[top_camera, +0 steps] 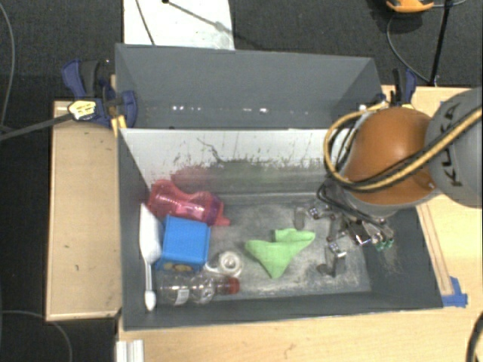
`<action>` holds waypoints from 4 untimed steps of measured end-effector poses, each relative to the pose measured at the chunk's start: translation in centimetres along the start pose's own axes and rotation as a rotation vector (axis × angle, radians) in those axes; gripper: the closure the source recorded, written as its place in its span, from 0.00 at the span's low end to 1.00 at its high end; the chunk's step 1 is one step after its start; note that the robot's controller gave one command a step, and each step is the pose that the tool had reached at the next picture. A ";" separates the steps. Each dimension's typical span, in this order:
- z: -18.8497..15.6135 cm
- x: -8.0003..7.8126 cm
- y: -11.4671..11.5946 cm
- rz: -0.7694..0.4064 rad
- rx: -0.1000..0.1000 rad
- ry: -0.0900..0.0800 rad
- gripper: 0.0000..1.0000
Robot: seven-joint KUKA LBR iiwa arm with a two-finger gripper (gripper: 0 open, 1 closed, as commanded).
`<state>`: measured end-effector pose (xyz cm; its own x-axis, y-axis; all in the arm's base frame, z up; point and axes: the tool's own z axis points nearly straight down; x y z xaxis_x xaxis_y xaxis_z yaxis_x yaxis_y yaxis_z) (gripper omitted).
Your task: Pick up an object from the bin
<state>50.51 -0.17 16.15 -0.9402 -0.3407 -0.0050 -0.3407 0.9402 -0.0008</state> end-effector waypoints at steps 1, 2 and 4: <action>5.8 -2.0 -0.2 0.003 0.000 0.000 0.00; 9.1 -1.7 -0.2 -0.004 -0.002 0.006 1.00; 9.1 -1.7 -0.2 -0.005 -0.001 0.005 1.00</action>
Offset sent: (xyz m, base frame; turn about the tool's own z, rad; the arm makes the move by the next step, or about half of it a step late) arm 0.0164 0.0039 -0.0915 -0.0036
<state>52.19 0.25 7.07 -0.9384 -0.3457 0.0000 -0.3457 0.9384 0.0004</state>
